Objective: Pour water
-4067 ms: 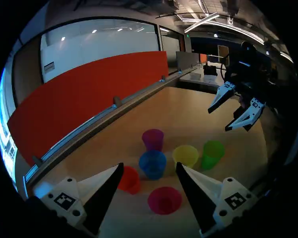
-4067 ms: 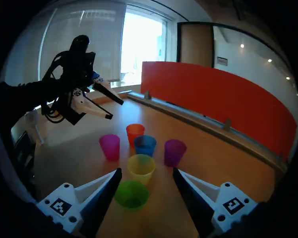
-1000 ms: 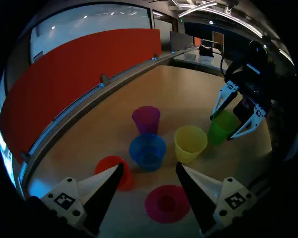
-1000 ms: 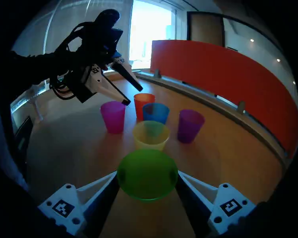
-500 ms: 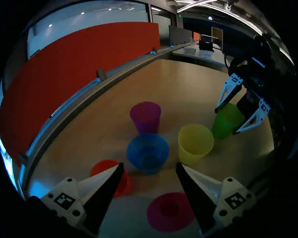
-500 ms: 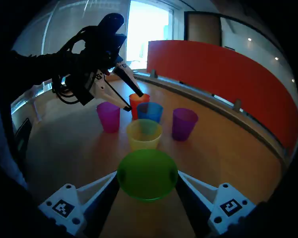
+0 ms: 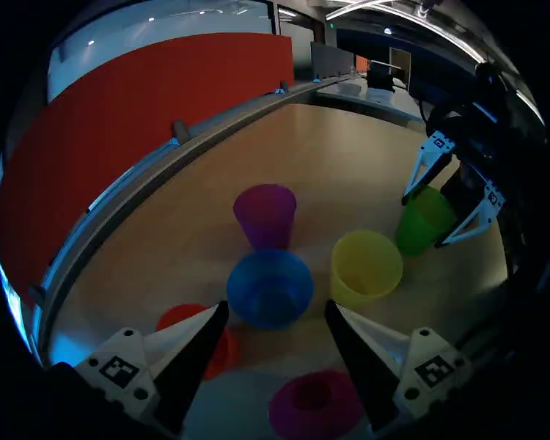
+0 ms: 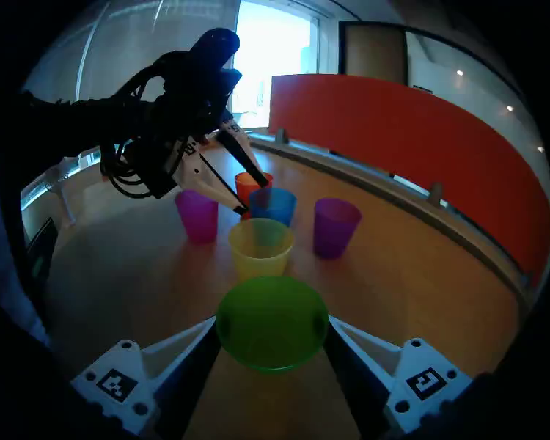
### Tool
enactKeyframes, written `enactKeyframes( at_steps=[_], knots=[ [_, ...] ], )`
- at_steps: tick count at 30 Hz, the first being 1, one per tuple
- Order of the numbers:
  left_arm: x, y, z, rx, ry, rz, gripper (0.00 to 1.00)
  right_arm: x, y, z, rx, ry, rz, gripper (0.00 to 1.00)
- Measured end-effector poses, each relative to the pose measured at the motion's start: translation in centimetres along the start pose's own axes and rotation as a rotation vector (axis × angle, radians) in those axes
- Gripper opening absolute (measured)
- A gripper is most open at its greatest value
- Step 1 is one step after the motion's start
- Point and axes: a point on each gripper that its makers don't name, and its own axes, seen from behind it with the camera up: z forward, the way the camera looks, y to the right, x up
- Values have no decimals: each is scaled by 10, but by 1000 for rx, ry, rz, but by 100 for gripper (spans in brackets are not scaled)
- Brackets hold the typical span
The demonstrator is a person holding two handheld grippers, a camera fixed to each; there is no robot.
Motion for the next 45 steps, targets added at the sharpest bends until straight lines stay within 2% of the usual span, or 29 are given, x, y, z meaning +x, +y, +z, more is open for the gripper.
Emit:
enactKeyframes(
  at_steps=[24,28,30,45],
  knots=[
    [1,-4,30,12,-27,3,98,-4,5,0,-5,-4,1,92],
    [1,-5,31,16,-27,-1,95,-5,5,0,-7,-4,4,92],
    [0,-6,31,18,-25,-5,89,-5,6,0,-7,-3,4,92],
    [0,-6,29,19,-19,-14,89,-1,6,-1,-13,5,2,92]
  ],
)
